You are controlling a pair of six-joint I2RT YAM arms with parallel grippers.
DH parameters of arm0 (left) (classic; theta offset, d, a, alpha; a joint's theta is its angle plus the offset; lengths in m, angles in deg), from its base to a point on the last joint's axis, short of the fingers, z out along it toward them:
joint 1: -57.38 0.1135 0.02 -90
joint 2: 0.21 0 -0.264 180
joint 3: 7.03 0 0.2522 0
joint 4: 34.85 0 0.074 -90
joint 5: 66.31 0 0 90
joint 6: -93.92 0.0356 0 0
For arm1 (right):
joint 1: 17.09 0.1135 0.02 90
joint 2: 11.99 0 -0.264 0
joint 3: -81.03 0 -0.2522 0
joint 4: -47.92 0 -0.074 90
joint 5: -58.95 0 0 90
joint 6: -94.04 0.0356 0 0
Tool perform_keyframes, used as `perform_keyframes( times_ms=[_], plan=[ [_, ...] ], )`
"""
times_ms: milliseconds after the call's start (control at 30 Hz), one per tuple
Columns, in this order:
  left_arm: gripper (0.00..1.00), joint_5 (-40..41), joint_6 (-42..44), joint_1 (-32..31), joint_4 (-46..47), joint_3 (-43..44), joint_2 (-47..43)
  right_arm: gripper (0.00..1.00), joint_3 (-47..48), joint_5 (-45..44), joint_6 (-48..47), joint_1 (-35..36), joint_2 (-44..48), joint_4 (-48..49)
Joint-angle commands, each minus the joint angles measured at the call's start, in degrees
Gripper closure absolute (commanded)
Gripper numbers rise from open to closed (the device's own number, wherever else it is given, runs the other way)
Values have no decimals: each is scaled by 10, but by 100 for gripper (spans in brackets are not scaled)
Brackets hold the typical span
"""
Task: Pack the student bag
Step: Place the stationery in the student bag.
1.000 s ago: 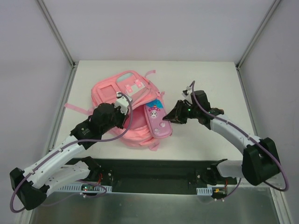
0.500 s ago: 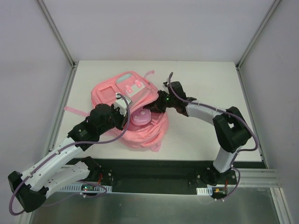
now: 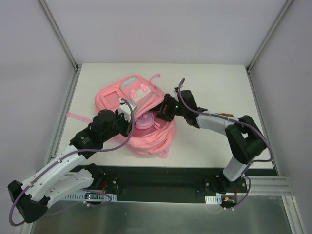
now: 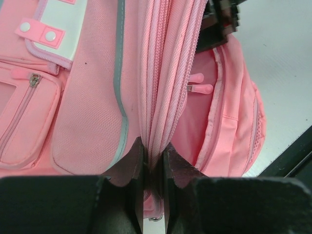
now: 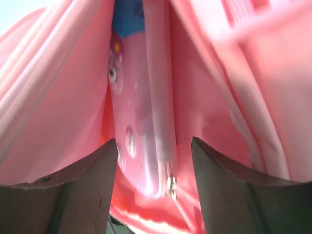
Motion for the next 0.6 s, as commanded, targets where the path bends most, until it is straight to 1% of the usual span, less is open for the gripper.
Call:
perform_keyframes(
  times_ms=[0, 33, 67, 100, 133, 200, 233, 300, 333, 400, 467, 500, 533, 567],
  plan=[
    [96, -12, -35, -2, 77, -2, -21, 35, -61, -37, -55, 3, 121, 20],
    [94, -11, -36, -3, 77, -3, -21, 35, -72, -48, -60, 2, 150, 12],
    [89, -8, -38, -2, 76, -7, -19, 34, -82, -54, -67, 3, 165, 9],
    [77, -5, -40, -2, 77, -8, -18, 34, -98, -59, -73, 3, 181, 2],
    [68, -6, -43, -2, 76, -9, -18, 34, -104, -71, -80, 2, 210, -31],
    [47, -7, -47, -2, 77, -14, -21, 34, -116, -88, -103, 3, 239, -78],
    [28, -20, -50, -3, 75, -14, -26, 34, -123, -112, -110, 4, 269, -126],
    [18, -42, -54, -3, 71, -13, -34, 33, -154, -136, -113, 4, 314, -178],
    [11, -53, -66, -2, 63, -15, -43, 33, -165, -153, -112, 4, 329, -187],
    [9, -57, -80, -2, 48, -10, -55, 32, -191, -163, -103, 5, 375, -198],
    [4, -57, -102, -3, 30, -16, -79, 33, -216, -186, -97, 11, 408, -209],
    [2, -41, -111, -2, 25, -20, -87, 33, -222, -203, -96, 17, 436, -226],
    [1, 22, -151, -2, 17, -23, -102, 33, -227, -208, -100, 33, 447, -226],
    [1, 55, -172, -3, -8, -30, -108, 33, -221, -218, -104, 47, 454, -236]
  ],
)
